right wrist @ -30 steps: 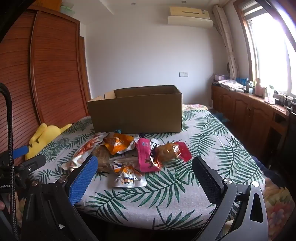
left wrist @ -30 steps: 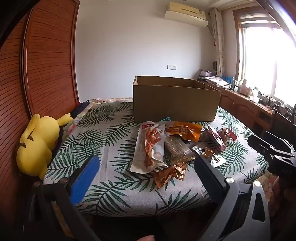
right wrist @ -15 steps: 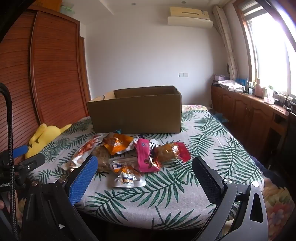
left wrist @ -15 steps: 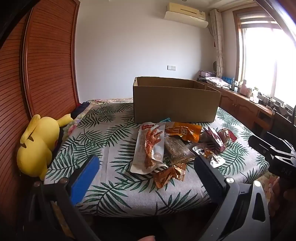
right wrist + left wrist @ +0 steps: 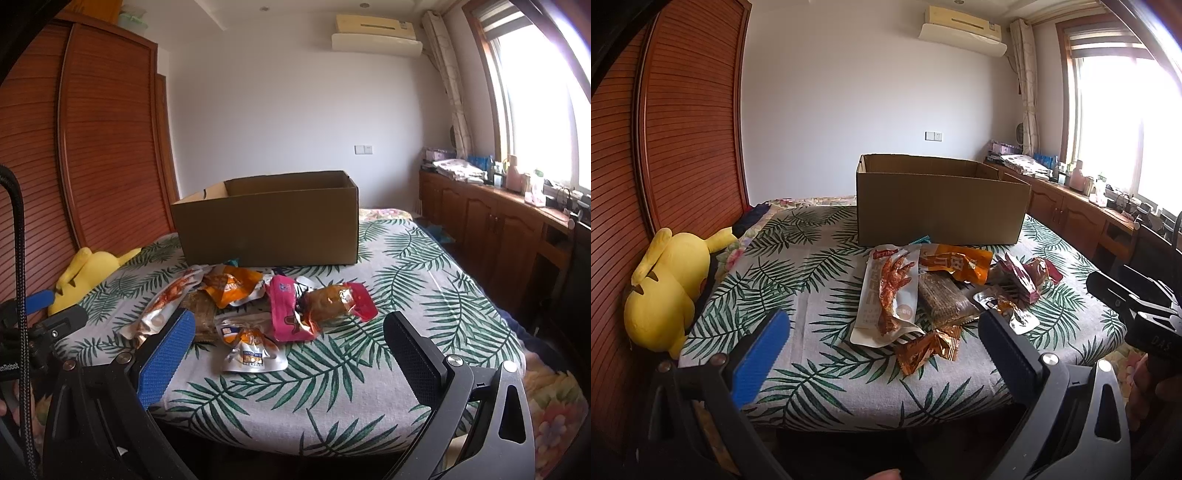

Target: Organize snacks

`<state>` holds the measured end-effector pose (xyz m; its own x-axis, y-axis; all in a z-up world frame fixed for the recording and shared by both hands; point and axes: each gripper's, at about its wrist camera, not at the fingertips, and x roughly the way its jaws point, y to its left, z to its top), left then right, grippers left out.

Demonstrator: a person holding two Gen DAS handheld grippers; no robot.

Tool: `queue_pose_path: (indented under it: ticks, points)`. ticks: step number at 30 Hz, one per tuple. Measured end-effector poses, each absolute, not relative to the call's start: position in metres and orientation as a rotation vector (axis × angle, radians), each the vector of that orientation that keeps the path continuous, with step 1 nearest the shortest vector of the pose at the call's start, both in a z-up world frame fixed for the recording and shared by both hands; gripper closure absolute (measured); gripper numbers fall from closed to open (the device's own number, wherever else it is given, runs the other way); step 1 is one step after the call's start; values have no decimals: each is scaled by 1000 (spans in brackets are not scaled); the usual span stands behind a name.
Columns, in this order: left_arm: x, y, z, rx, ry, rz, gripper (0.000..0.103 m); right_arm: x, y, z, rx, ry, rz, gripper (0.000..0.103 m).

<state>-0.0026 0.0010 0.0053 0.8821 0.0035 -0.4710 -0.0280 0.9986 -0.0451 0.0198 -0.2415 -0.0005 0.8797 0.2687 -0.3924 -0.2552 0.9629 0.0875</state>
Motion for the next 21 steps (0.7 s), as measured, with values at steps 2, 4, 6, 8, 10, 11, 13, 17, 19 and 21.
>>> queue_pose_path:
  ticks: [2, 4, 6, 8, 10, 11, 13, 17, 19, 21]
  points:
    - [-3, 1, 6, -51, 490, 17, 0, 20, -243, -1, 34, 413, 274, 0]
    - [-3, 1, 6, -50, 490, 18, 0, 20, -243, -1, 35, 413, 274, 0]
    - [-3, 1, 6, -51, 490, 16, 0, 20, -243, -1, 34, 414, 274, 0]
    - [-3, 1, 6, -51, 490, 17, 0, 20, -243, -1, 34, 413, 274, 0]
    - [-3, 1, 6, -51, 490, 16, 0, 20, -243, -1, 34, 413, 275, 0]
    - [-3, 1, 6, -51, 490, 17, 0, 20, -243, -1, 34, 413, 274, 0]
    - [-3, 1, 6, -50, 489, 17, 0, 20, -243, -1, 35, 413, 273, 0]
    - [-3, 1, 8, -51, 488, 17, 0, 19, -243, 0, 33, 412, 274, 0]
    - [-3, 1, 8, -52, 488, 17, 0, 19, -243, 0, 33, 411, 274, 0]
    - [-3, 1, 8, -51, 488, 17, 0, 19, -243, 0, 33, 411, 274, 0]
